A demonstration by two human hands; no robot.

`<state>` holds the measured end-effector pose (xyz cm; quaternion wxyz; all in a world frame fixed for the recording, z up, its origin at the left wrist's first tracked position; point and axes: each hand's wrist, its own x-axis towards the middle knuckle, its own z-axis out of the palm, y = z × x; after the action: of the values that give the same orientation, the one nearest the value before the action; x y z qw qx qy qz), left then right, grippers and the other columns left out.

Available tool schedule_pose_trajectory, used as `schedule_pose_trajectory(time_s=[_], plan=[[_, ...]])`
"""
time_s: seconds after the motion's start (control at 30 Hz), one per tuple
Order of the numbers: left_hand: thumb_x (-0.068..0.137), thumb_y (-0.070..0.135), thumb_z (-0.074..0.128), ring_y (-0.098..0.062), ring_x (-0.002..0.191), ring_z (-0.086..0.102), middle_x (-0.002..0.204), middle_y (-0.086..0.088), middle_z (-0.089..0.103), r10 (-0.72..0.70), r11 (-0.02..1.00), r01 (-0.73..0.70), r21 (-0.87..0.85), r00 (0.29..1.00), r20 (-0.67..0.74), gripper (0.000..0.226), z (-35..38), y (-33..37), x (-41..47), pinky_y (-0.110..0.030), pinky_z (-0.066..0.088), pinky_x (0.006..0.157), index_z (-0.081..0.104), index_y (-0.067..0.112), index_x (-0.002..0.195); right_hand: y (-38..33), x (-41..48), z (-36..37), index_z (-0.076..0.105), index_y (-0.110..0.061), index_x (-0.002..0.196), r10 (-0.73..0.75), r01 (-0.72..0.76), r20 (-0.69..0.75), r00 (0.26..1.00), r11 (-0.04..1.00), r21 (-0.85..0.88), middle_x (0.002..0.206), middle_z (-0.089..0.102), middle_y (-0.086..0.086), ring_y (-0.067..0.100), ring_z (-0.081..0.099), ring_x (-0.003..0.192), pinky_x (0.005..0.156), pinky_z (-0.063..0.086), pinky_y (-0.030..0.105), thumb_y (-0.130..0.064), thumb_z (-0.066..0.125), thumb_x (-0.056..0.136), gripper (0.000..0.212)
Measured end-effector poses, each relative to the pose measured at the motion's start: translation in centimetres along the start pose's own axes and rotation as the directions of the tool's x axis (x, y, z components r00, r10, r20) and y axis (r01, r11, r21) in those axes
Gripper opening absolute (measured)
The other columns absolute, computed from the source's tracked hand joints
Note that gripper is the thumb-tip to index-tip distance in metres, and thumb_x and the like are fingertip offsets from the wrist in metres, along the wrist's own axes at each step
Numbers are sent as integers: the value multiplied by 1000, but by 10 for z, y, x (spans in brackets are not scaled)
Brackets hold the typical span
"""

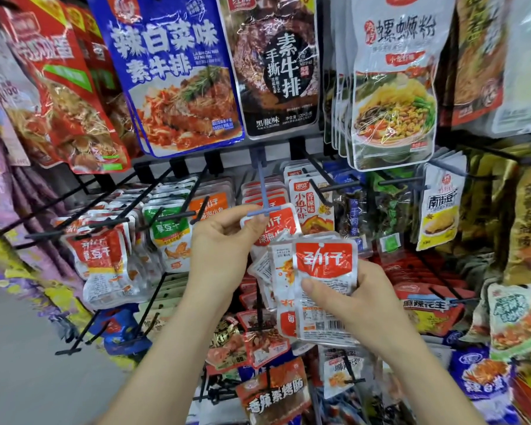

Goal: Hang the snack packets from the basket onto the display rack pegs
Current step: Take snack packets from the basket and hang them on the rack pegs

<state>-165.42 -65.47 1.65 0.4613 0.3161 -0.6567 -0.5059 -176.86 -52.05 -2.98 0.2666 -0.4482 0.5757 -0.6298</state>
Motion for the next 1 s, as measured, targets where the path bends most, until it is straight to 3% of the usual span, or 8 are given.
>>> schedule_pose_trajectory(time_s=[0.13,0.23,0.33,0.57,0.7,0.87,0.93,1.0], plan=[[84,14,73,-10,79,67,81,-1,74,26,998,-25,61,1000,-16,11,1,-3,5,-27,55,78,75,24,90,4,0,-1,73,-30,93,12,-12,20,1000,1000,-14,91,74,-20,-4,68,87,69,48,7,-16,72,83,17],[82,7,71,-17,86,70,86,-3,75,-111,993,114,-41,991,68,13,-1,-2,14,-36,54,84,75,19,85,6,1,-2,73,-31,94,14,-13,36,999,999,-39,94,74,-20,-3,68,90,73,49,8,-18,72,83,16],[80,1,70,-21,79,71,83,-9,75,-180,972,195,-128,977,116,13,-3,0,19,-39,52,80,73,13,85,7,3,-4,73,-29,95,15,-12,53,998,999,-50,94,74,-19,-2,68,90,74,50,9,-19,72,83,16],[86,-2,64,-19,79,70,82,-6,74,-138,982,141,-129,990,29,23,3,-3,15,-36,53,75,74,17,80,5,7,-11,74,-27,96,24,-18,86,996,998,-67,96,75,-18,0,69,92,76,51,11,-19,71,84,15],[88,3,64,-11,80,67,79,4,72,-20,1000,20,-3,999,-45,22,11,-3,11,-27,54,75,73,22,80,-2,6,-14,74,-31,94,26,-19,91,996,997,-81,95,74,-20,-2,69,90,76,53,13,-28,71,80,14],[89,-6,56,-10,63,67,69,0,73,-210,943,221,-250,975,71,26,9,-5,17,-30,54,66,71,13,79,-9,9,-20,73,-31,88,26,-8,115,993,987,-160,82,72,-24,-10,63,69,61,44,6,-26,72,83,7],[90,-4,57,-8,64,66,70,2,73,-162,958,173,-229,985,66,26,9,-9,18,-30,54,68,72,15,80,-8,11,-20,72,-30,87,20,6,119,993,977,-215,79,71,-25,-10,62,66,58,42,5,-25,71,84,6],[91,0,59,-1,63,62,69,9,71,-50,989,52,-138,999,13,22,10,-13,17,-19,50,62,72,17,85,-5,12,-18,72,-32,86,15,13,106,994,964,-264,81,71,-27,-10,63,69,59,43,5,-27,71,84,5]])
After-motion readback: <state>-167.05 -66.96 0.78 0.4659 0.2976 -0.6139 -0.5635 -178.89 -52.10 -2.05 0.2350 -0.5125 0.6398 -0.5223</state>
